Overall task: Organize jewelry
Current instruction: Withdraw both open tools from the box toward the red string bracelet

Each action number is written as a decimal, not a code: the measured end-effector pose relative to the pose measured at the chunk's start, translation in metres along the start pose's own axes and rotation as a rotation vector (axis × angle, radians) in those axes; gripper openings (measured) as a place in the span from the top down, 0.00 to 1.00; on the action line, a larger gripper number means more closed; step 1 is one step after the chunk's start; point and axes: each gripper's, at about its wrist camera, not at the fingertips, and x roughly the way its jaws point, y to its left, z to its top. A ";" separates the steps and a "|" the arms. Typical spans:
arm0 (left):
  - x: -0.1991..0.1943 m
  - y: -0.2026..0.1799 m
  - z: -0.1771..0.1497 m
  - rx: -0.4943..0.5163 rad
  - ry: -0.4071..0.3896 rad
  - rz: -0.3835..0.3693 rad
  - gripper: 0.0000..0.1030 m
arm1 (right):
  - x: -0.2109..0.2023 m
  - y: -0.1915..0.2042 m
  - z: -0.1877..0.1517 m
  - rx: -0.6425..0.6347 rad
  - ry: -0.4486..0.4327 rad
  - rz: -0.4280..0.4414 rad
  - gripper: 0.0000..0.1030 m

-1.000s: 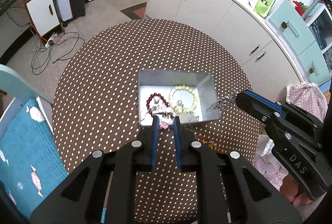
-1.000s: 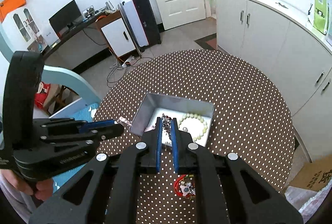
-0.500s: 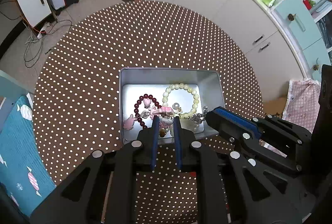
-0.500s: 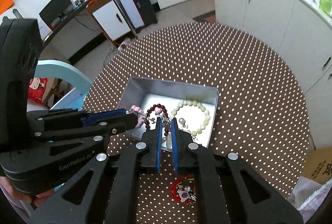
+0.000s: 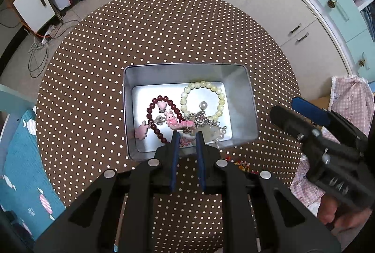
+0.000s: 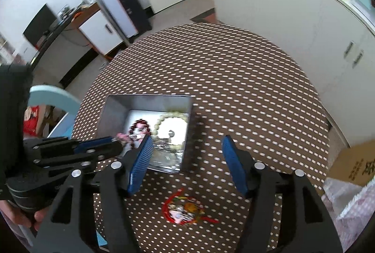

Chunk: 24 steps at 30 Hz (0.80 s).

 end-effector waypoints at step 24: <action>-0.031 -0.024 -0.085 0.075 -0.032 -0.015 0.62 | -0.059 -0.004 -0.080 0.079 -0.052 -0.096 0.31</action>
